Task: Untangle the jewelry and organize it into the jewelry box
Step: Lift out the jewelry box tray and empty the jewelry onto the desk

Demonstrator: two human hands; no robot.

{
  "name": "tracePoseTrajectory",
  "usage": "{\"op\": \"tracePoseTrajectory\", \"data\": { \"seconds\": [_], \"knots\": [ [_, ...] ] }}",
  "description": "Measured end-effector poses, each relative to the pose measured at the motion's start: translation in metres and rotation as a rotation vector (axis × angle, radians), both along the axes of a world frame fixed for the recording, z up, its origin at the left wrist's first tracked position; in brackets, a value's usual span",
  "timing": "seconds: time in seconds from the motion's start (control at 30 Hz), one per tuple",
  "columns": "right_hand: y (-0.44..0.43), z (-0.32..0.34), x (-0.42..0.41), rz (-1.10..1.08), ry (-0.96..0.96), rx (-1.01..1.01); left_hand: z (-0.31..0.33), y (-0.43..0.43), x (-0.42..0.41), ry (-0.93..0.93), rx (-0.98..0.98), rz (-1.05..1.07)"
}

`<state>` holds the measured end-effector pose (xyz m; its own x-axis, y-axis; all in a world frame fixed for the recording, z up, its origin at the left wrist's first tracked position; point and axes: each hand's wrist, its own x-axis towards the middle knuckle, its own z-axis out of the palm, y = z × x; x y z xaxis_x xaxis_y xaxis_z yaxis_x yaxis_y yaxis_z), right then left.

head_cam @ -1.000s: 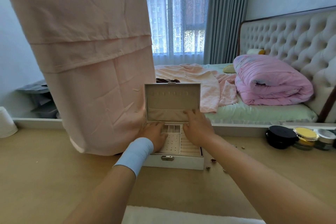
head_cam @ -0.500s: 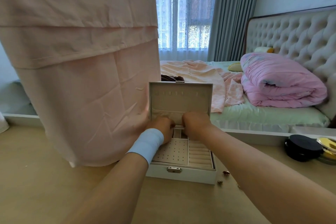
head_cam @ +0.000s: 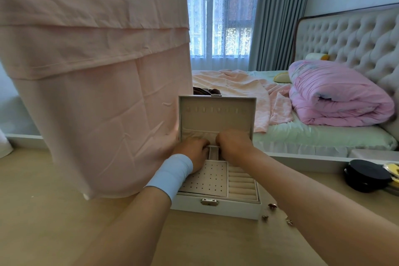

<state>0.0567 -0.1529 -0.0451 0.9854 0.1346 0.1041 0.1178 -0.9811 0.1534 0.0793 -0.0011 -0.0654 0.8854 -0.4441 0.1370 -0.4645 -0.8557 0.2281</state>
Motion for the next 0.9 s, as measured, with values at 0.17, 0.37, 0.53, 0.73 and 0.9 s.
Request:
{"op": "tracePoseTrajectory", "data": {
  "seconds": [0.17, 0.37, 0.53, 0.73, 0.9],
  "knots": [
    [-0.006, 0.038, -0.006, -0.001, -0.016, 0.081, 0.020, 0.005, -0.014, -0.111, -0.086, -0.047],
    [-0.010, 0.078, -0.039, 0.059, -0.063, 0.013, 0.053, 0.012, -0.045, -0.167, -0.131, -0.029],
    [-0.007, 0.054, -0.081, 0.027, 0.071, 0.055, 0.048, 0.015, -0.093, 0.032, -0.015, -0.016],
    [-0.010, 0.020, -0.100, -0.098, 0.069, 0.183, 0.045, 0.020, -0.147, 0.206, 0.247, -0.083],
    [-0.007, 0.011, -0.111, -0.141, 0.042, 0.240, 0.024, 0.024, -0.159, 0.188, 0.299, -0.088]
  ]
}}
